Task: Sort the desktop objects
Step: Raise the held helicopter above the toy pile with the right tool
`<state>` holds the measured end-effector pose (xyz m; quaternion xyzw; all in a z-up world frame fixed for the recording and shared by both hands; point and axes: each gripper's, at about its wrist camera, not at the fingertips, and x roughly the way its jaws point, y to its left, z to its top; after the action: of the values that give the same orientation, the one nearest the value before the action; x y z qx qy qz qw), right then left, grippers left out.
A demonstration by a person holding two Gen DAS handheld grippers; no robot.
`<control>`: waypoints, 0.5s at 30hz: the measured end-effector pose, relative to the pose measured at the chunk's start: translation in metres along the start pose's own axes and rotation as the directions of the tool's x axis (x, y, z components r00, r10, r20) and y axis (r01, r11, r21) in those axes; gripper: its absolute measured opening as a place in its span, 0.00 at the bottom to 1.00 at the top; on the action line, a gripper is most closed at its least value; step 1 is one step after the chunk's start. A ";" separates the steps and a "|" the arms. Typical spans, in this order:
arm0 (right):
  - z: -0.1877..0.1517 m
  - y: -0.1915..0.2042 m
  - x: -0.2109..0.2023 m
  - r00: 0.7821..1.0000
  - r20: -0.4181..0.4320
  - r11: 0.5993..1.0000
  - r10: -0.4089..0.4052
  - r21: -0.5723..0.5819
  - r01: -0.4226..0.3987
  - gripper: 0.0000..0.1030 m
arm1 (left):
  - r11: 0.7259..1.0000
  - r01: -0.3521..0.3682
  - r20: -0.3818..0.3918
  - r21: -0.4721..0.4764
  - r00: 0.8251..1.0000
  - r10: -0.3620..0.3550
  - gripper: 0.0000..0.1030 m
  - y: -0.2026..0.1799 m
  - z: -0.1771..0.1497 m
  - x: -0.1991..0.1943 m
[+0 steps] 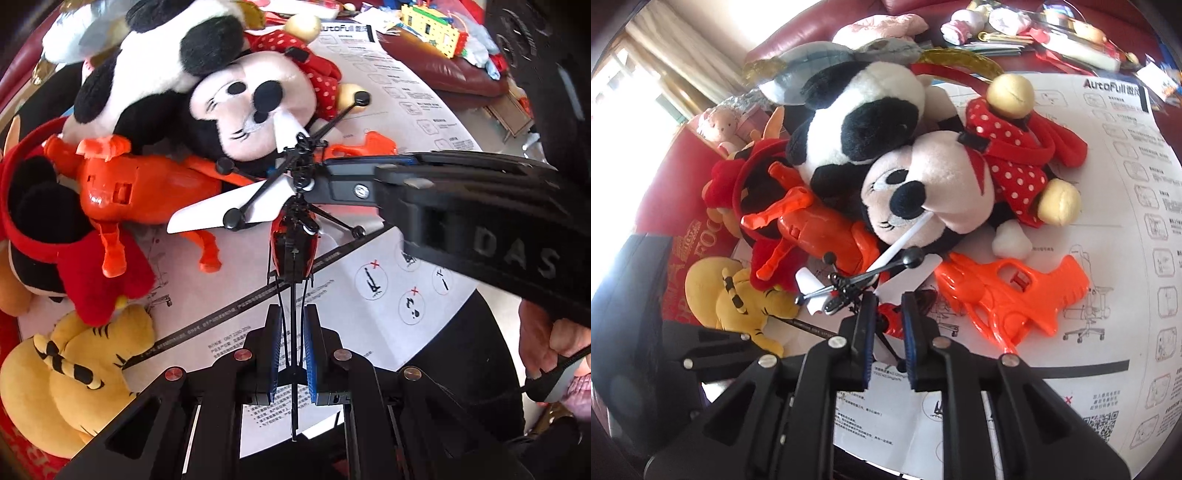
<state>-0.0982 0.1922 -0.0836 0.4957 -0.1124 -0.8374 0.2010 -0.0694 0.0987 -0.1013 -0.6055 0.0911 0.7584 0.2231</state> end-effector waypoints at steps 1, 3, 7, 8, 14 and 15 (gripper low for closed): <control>0.000 0.002 0.000 1.000 -0.001 1.000 0.002 -0.011 -0.002 0.19 | 1.000 0.005 -0.002 -0.007 1.000 -0.005 0.10 0.002 0.000 0.000; -0.001 0.005 0.000 1.000 -0.006 0.999 0.014 -0.039 -0.014 0.25 | 1.000 0.014 -0.003 -0.013 1.000 -0.014 0.10 0.005 0.000 0.000; -0.004 0.015 0.003 1.000 -0.018 0.995 0.015 -0.096 -0.017 0.33 | 0.999 0.036 -0.001 -0.016 0.999 -0.036 0.10 0.009 -0.001 -0.002; -0.004 0.016 0.004 1.000 -0.018 0.994 0.017 -0.104 -0.019 0.33 | 0.999 0.039 -0.002 -0.014 0.999 -0.039 0.10 0.009 -0.001 -0.002; 0.007 0.013 0.016 0.999 -0.009 0.998 0.033 -0.053 -0.033 0.30 | 0.999 0.050 0.006 -0.008 0.999 -0.049 0.10 0.013 -0.004 -0.004; 0.008 0.012 0.018 0.999 -0.014 0.998 0.034 -0.043 -0.035 0.27 | 0.999 0.049 0.011 -0.008 0.999 -0.049 0.10 0.014 -0.004 -0.006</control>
<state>-0.1107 0.1729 -0.0893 0.4946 -0.1014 -0.8328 0.2270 -0.0710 0.0829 -0.0989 -0.6046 0.0719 0.7563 0.2394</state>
